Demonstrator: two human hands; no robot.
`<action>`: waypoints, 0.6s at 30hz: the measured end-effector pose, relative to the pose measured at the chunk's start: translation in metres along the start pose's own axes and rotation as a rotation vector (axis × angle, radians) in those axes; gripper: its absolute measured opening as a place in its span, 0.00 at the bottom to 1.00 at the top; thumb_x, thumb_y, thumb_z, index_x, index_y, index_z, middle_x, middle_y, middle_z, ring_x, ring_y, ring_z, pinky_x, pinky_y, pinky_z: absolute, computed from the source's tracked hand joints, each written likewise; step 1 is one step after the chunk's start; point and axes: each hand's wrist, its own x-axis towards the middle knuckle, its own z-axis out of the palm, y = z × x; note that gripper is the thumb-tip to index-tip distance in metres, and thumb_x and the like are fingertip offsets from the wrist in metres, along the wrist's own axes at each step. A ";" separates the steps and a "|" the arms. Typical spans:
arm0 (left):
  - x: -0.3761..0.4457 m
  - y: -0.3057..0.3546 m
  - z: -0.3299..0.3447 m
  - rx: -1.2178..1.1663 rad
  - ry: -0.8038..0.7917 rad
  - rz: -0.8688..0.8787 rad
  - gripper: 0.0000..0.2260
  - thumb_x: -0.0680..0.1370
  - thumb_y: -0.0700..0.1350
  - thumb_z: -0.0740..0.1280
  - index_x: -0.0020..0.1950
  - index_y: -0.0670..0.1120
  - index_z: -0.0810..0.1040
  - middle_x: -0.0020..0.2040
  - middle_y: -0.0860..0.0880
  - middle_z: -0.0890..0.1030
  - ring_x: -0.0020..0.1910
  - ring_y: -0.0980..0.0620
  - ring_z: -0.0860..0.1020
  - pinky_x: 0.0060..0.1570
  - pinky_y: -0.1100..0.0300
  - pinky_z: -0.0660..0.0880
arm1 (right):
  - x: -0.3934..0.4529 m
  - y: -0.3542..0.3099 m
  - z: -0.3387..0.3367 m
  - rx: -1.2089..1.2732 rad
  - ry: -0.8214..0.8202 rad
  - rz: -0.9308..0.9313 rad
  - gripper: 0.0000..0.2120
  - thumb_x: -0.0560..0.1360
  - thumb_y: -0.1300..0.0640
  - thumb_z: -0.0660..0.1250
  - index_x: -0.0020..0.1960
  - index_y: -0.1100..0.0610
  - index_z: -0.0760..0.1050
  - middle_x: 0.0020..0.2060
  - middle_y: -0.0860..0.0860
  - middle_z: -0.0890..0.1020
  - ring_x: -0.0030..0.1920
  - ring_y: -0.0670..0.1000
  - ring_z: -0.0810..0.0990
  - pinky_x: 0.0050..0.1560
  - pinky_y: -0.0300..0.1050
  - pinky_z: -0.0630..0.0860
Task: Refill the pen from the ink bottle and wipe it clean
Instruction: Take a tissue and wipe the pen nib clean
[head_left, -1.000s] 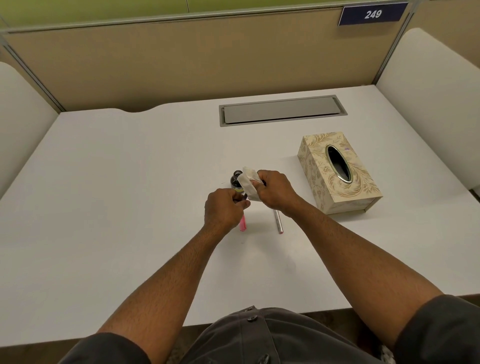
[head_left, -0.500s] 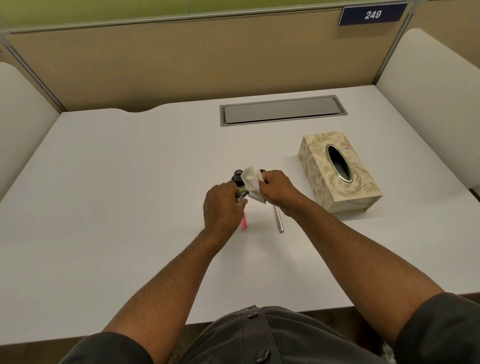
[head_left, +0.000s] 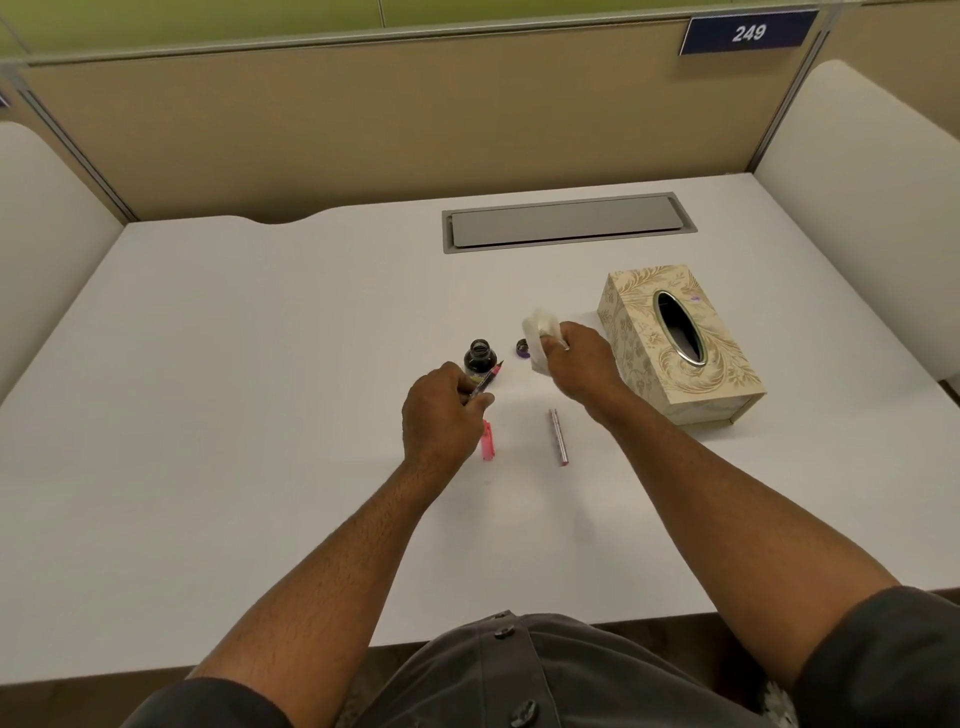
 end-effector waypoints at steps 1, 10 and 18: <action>-0.001 0.002 0.000 -0.054 -0.002 -0.023 0.08 0.72 0.47 0.74 0.42 0.46 0.77 0.37 0.53 0.80 0.39 0.52 0.79 0.41 0.55 0.76 | -0.001 0.001 0.002 -0.022 -0.009 -0.007 0.13 0.81 0.52 0.58 0.52 0.59 0.77 0.43 0.51 0.78 0.44 0.51 0.75 0.35 0.42 0.66; -0.003 0.010 -0.003 -0.206 -0.043 -0.084 0.08 0.72 0.48 0.75 0.41 0.49 0.77 0.34 0.57 0.78 0.32 0.63 0.76 0.31 0.68 0.69 | -0.018 0.005 0.013 0.098 -0.022 -0.043 0.13 0.75 0.55 0.67 0.59 0.54 0.76 0.50 0.49 0.82 0.49 0.51 0.80 0.43 0.44 0.77; -0.005 0.005 0.002 -0.117 0.017 0.013 0.11 0.71 0.48 0.75 0.41 0.49 0.73 0.36 0.54 0.79 0.35 0.54 0.78 0.38 0.56 0.76 | -0.019 0.009 0.020 0.523 -0.130 0.046 0.13 0.74 0.59 0.73 0.57 0.58 0.81 0.48 0.54 0.86 0.48 0.53 0.85 0.47 0.50 0.82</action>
